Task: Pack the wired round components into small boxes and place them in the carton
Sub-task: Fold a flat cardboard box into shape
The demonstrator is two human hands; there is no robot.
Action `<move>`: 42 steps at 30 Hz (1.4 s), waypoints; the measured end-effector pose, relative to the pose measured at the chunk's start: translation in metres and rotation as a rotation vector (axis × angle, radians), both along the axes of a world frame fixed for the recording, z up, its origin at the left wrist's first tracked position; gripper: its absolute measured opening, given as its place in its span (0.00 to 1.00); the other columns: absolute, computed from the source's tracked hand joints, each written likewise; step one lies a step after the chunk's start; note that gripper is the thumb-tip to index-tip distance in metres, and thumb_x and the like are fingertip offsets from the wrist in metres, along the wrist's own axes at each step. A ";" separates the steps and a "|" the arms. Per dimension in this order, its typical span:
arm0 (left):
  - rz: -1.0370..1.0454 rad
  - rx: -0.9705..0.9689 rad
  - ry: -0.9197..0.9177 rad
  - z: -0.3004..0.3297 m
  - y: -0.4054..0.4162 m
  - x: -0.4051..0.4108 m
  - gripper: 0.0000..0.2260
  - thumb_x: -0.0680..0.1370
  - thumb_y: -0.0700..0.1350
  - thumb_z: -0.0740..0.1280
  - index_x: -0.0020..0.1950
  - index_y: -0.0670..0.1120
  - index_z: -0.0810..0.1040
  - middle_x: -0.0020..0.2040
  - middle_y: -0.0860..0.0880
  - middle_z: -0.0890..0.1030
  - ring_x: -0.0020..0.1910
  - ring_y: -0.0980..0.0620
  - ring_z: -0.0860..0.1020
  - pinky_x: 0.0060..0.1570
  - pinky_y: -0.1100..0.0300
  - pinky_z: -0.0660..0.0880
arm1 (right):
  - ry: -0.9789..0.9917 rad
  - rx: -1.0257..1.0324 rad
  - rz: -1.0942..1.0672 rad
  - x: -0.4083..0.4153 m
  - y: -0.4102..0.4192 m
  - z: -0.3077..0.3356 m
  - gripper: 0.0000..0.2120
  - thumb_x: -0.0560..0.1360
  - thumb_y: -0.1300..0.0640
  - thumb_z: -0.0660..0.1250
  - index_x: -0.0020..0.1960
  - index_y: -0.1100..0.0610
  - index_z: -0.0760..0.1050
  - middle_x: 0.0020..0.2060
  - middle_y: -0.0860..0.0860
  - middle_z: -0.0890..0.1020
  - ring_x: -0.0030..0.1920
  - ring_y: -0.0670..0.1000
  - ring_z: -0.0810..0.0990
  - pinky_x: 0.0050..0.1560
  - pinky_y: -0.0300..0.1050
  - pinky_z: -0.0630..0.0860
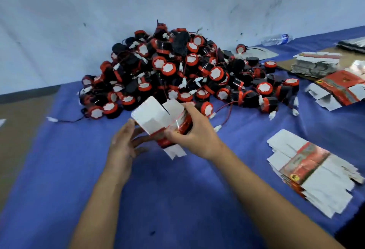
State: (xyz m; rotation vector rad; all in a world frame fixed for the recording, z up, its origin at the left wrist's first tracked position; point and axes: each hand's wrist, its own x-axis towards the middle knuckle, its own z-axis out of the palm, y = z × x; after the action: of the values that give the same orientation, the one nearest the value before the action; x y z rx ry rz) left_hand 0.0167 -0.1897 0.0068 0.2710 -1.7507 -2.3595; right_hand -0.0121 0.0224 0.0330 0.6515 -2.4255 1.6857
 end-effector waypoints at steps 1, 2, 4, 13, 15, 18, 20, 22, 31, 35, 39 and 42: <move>-0.033 0.047 0.035 -0.004 -0.018 0.005 0.22 0.78 0.62 0.71 0.65 0.48 0.80 0.51 0.52 0.87 0.50 0.49 0.86 0.39 0.58 0.81 | -0.173 -0.185 0.038 0.000 -0.022 -0.003 0.23 0.76 0.50 0.73 0.68 0.56 0.74 0.58 0.51 0.84 0.56 0.49 0.82 0.59 0.52 0.79; -0.080 0.039 0.065 -0.008 -0.032 0.009 0.28 0.75 0.63 0.74 0.69 0.49 0.78 0.59 0.50 0.85 0.58 0.49 0.84 0.47 0.55 0.82 | -0.371 -0.383 0.087 -0.001 -0.038 -0.005 0.21 0.79 0.50 0.69 0.67 0.60 0.75 0.59 0.57 0.84 0.55 0.54 0.82 0.58 0.56 0.78; -0.196 -0.093 0.121 -0.016 -0.057 0.014 0.38 0.69 0.58 0.81 0.76 0.55 0.72 0.74 0.50 0.77 0.73 0.48 0.75 0.64 0.48 0.77 | -0.695 -0.658 0.174 -0.001 -0.060 -0.010 0.24 0.83 0.48 0.61 0.70 0.64 0.73 0.63 0.67 0.80 0.56 0.61 0.79 0.56 0.59 0.78; -0.164 -0.811 0.294 -0.005 -0.018 0.008 0.74 0.54 0.45 0.90 0.85 0.51 0.40 0.82 0.68 0.55 0.77 0.66 0.64 0.69 0.61 0.74 | -0.667 -0.347 0.285 -0.022 -0.067 -0.033 0.23 0.71 0.36 0.67 0.54 0.53 0.85 0.52 0.60 0.87 0.57 0.65 0.84 0.59 0.64 0.79; -0.102 -0.809 0.391 -0.009 -0.018 0.009 0.71 0.56 0.41 0.89 0.85 0.47 0.43 0.76 0.72 0.64 0.70 0.74 0.68 0.64 0.65 0.76 | -0.618 -0.284 0.327 -0.019 -0.067 -0.032 0.25 0.69 0.33 0.68 0.54 0.51 0.85 0.51 0.55 0.88 0.50 0.55 0.87 0.48 0.50 0.83; -0.046 -0.807 0.363 -0.009 -0.017 0.011 0.66 0.62 0.44 0.87 0.84 0.59 0.41 0.71 0.72 0.71 0.67 0.70 0.74 0.62 0.66 0.77 | -0.599 -0.251 0.357 -0.017 -0.067 -0.030 0.30 0.69 0.32 0.68 0.59 0.53 0.83 0.53 0.53 0.88 0.51 0.53 0.87 0.48 0.46 0.81; -0.033 -0.797 0.367 -0.012 -0.019 0.009 0.64 0.65 0.41 0.85 0.84 0.62 0.41 0.69 0.73 0.72 0.64 0.67 0.77 0.56 0.69 0.78 | -0.597 -0.256 0.367 -0.015 -0.067 -0.028 0.30 0.70 0.32 0.67 0.61 0.53 0.82 0.54 0.54 0.87 0.54 0.56 0.86 0.55 0.56 0.81; 0.013 -0.786 0.367 -0.014 -0.018 0.006 0.58 0.69 0.43 0.81 0.83 0.64 0.44 0.65 0.67 0.78 0.57 0.61 0.82 0.48 0.68 0.80 | -0.584 -0.267 0.359 -0.011 -0.067 -0.028 0.30 0.72 0.33 0.66 0.64 0.54 0.79 0.56 0.55 0.86 0.58 0.59 0.84 0.63 0.65 0.78; 0.104 0.017 0.079 -0.006 -0.006 0.001 0.39 0.74 0.51 0.69 0.83 0.58 0.58 0.72 0.47 0.78 0.65 0.45 0.82 0.53 0.48 0.84 | -0.570 -0.480 0.571 -0.011 -0.065 -0.034 0.29 0.78 0.41 0.68 0.77 0.44 0.68 0.68 0.50 0.79 0.61 0.57 0.82 0.44 0.51 0.82; 0.097 0.038 -0.005 0.001 0.006 0.004 0.26 0.77 0.53 0.65 0.73 0.45 0.75 0.62 0.40 0.84 0.61 0.39 0.83 0.54 0.43 0.80 | -0.520 -0.502 0.627 -0.013 -0.063 -0.036 0.35 0.73 0.41 0.75 0.76 0.49 0.70 0.68 0.52 0.78 0.57 0.55 0.80 0.40 0.45 0.80; 0.127 0.036 0.016 0.004 0.008 0.006 0.20 0.75 0.48 0.66 0.64 0.41 0.79 0.57 0.36 0.84 0.57 0.36 0.84 0.50 0.45 0.82 | -0.459 -0.442 0.447 -0.011 -0.067 -0.036 0.25 0.71 0.46 0.76 0.64 0.54 0.78 0.58 0.55 0.83 0.50 0.55 0.83 0.36 0.44 0.78; 0.073 0.027 0.033 0.003 0.007 0.007 0.19 0.66 0.50 0.69 0.55 0.46 0.84 0.51 0.38 0.85 0.51 0.40 0.85 0.51 0.45 0.82 | -0.421 -0.367 0.358 -0.010 -0.070 -0.036 0.21 0.69 0.43 0.77 0.52 0.57 0.78 0.48 0.54 0.86 0.45 0.53 0.84 0.35 0.45 0.77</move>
State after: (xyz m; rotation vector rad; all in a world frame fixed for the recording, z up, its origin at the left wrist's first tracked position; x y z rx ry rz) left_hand 0.0232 -0.1825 0.0097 0.2929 -1.6670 -2.3246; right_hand -0.0220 -0.0474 -0.0033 0.7717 -2.2291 2.5609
